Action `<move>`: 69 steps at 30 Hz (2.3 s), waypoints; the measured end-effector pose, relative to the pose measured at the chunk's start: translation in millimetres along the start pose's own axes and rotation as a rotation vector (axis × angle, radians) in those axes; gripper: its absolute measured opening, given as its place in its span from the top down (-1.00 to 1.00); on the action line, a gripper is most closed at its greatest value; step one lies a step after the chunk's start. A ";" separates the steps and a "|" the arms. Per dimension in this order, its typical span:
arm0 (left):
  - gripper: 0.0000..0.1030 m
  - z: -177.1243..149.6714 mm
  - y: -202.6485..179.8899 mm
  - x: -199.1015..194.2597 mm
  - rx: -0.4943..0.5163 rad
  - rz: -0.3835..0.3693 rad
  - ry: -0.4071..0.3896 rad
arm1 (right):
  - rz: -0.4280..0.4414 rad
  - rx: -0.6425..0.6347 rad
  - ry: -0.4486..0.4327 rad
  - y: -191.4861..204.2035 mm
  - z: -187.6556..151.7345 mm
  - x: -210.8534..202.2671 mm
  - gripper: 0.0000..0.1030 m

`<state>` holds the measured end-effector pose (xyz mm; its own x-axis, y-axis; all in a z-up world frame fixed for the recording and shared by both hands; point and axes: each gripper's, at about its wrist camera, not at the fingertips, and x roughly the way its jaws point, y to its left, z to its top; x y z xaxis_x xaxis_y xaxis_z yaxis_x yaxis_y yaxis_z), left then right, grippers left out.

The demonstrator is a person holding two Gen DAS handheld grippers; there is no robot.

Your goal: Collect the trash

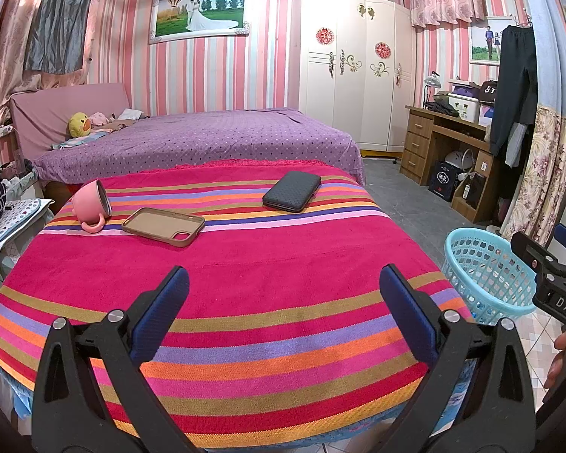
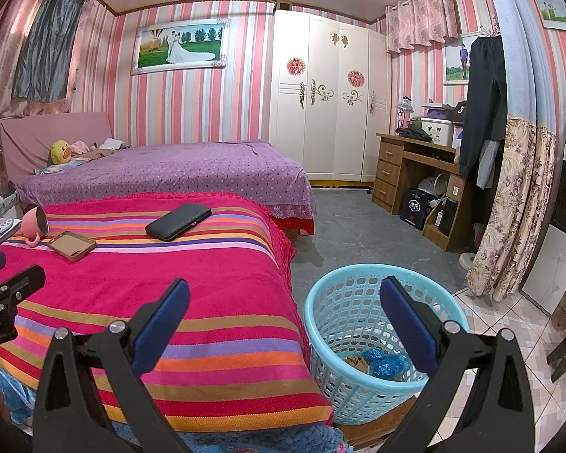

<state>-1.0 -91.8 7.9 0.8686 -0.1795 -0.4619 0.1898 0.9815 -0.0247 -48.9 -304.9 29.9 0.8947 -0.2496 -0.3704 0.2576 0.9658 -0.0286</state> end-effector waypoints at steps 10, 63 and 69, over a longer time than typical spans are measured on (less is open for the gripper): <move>-0.89 0.4 0.9 -0.8 -0.002 -0.001 -0.002 | -0.001 -0.001 -0.003 0.5 -0.4 0.0 -0.91; -0.89 0.7 8.4 -4.0 -0.004 0.010 -0.017 | 0.001 -0.017 -0.027 6.3 -2.4 2.4 -0.91; -0.89 0.9 7.5 -4.8 -0.008 0.009 -0.018 | 0.001 -0.017 -0.028 6.7 -2.6 2.4 -0.91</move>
<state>-3.4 -83.7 10.7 0.8784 -0.1718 -0.4461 0.1786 0.9836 -0.0273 -45.9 -298.8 26.4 0.9048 -0.2505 -0.3443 0.2509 0.9670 -0.0440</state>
